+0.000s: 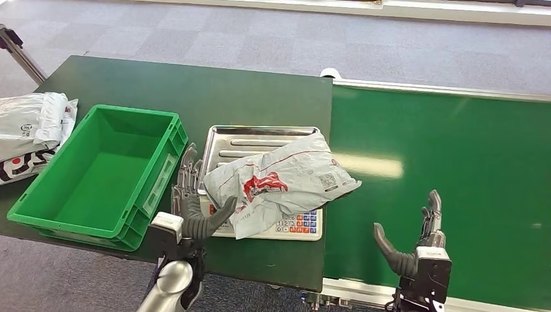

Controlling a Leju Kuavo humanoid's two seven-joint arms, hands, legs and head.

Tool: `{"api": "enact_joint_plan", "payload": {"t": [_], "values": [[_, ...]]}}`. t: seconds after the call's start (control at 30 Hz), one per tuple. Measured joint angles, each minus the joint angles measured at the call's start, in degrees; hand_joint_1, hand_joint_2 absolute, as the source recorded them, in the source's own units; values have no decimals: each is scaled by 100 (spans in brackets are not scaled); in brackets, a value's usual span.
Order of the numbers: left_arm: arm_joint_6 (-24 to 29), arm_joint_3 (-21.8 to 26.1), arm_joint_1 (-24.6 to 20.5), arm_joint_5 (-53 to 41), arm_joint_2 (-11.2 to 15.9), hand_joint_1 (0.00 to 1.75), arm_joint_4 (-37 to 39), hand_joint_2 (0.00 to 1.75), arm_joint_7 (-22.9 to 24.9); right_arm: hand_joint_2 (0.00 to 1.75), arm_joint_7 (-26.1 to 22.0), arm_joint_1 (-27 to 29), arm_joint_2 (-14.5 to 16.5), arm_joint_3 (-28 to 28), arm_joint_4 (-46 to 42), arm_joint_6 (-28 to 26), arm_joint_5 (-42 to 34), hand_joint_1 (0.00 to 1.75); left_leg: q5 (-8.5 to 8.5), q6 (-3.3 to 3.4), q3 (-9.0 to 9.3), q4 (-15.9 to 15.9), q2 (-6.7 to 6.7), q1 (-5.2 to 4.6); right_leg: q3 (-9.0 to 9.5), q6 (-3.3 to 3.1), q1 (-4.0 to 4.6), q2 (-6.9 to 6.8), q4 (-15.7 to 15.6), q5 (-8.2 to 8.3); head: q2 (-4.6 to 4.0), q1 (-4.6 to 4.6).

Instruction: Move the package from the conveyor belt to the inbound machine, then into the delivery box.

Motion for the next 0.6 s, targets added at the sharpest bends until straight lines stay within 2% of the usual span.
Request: {"api": "enact_joint_plan", "payload": {"t": [0.23,0.43,0.53,0.6], "values": [[-346,-235,-380,-1521,130,0,-342,175,352,175,21,49,166,-163,-116,242,244,0,1,0,1,0,0,0,2,0,0,0,0,0,0,0],[-407,-488,-789,-3421,272,0,-491,175,1466,175,51,214,280,-295,-330,416,418,0,1,0,2,0,2,0,2,0,0,1,0,1,0,-1],[-468,-608,-989,-3990,312,0,-438,175,1865,175,67,286,336,-344,-409,461,479,0,1,0,2,0,2,0,1,0,0,2,0,1,0,-1],[-707,-685,-1153,-4277,328,0,-350,175,2122,175,77,307,365,-355,-433,489,520,0,1,0,3,0,1,0,1,0,0,1,0,1,0,-1]]}}
